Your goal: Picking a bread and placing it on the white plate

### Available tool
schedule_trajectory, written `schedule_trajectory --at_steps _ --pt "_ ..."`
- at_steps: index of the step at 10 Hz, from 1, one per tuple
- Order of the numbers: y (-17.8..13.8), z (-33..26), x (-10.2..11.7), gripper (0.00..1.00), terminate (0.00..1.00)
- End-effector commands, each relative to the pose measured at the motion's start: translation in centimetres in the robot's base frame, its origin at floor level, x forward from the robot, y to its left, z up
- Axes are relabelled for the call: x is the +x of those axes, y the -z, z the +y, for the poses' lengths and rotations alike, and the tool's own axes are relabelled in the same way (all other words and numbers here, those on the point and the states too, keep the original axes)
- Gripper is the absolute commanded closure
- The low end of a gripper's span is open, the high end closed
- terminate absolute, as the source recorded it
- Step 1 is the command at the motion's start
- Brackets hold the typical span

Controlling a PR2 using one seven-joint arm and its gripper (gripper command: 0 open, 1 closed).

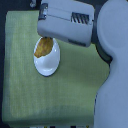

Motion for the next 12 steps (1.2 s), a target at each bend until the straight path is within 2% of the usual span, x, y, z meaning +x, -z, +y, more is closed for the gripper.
schedule_trajectory --at_steps 1,10,11,12 --pt "2.31 2.6 -1.52 1.0 0.0" --pt "2.35 3.26 -2.34 1.0 0.0" --pt "2.45 3.46 -2.51 0.0 0.0" --pt "2.5 3.6 -2.41 0.0 0.0"
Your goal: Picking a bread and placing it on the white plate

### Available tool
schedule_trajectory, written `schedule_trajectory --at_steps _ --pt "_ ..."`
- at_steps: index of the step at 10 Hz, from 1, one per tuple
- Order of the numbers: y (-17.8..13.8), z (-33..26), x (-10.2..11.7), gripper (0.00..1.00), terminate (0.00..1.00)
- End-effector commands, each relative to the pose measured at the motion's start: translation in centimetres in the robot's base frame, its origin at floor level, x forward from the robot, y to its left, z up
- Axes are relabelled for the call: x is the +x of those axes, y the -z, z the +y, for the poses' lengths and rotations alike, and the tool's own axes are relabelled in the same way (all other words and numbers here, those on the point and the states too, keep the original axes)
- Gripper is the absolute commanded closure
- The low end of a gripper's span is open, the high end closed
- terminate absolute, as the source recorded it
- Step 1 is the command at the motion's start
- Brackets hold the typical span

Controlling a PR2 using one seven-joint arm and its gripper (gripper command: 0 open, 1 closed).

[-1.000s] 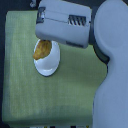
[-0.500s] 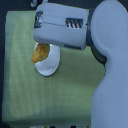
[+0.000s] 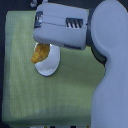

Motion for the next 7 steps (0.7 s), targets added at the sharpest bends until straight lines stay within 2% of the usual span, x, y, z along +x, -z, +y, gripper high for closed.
schedule_trajectory --at_steps 1,7 --pt "0.23 0.63 -0.51 0.0 0.0" --pt "0.48 0.16 -0.57 0.0 0.0"
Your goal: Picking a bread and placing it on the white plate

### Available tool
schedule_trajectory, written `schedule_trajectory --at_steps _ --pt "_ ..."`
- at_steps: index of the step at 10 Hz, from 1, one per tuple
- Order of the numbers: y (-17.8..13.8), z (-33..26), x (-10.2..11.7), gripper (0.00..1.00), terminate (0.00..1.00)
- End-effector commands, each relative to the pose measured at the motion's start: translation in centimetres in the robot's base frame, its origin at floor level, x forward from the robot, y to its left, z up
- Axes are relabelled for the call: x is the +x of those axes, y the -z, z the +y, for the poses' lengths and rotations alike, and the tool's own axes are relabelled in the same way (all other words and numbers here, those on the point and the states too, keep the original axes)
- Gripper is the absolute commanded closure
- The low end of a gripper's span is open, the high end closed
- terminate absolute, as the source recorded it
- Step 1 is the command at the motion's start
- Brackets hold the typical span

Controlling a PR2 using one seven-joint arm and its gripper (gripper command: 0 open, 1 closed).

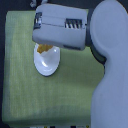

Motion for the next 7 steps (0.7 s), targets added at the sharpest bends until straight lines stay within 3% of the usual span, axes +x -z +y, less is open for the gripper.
schedule_trajectory --at_steps 1,4,7 --pt "0.5 -0.4 -0.2 0.0 0.0" --pt "0.1 -0.9 -0.2 0.0 0.0" --pt "-5.3 -2.6 2.1 0.0 0.0"
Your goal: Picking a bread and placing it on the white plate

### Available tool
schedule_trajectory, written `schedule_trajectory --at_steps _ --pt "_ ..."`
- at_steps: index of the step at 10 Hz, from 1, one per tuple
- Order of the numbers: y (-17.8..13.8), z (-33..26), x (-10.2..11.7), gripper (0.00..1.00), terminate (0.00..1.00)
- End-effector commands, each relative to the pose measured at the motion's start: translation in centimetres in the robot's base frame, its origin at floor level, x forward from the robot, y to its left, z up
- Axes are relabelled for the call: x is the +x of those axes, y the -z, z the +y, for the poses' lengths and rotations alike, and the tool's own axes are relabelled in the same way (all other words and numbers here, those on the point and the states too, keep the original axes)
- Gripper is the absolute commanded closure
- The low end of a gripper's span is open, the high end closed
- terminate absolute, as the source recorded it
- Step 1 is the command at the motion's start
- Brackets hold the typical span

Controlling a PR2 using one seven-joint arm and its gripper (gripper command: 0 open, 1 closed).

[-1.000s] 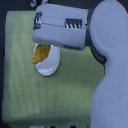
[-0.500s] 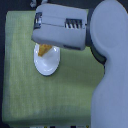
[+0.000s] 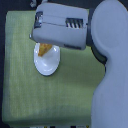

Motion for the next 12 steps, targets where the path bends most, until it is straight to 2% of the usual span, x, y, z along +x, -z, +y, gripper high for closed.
schedule_trajectory --at_steps 1,3,6,12 --pt "-8.5 -3.8 3.8 0.0 0.0" --pt "-10.3 -6.1 4.6 0.0 0.0" --pt "-11.2 -9.6 5.0 0.0 0.0" --pt "-8.8 -19.0 2.4 0.0 0.0"
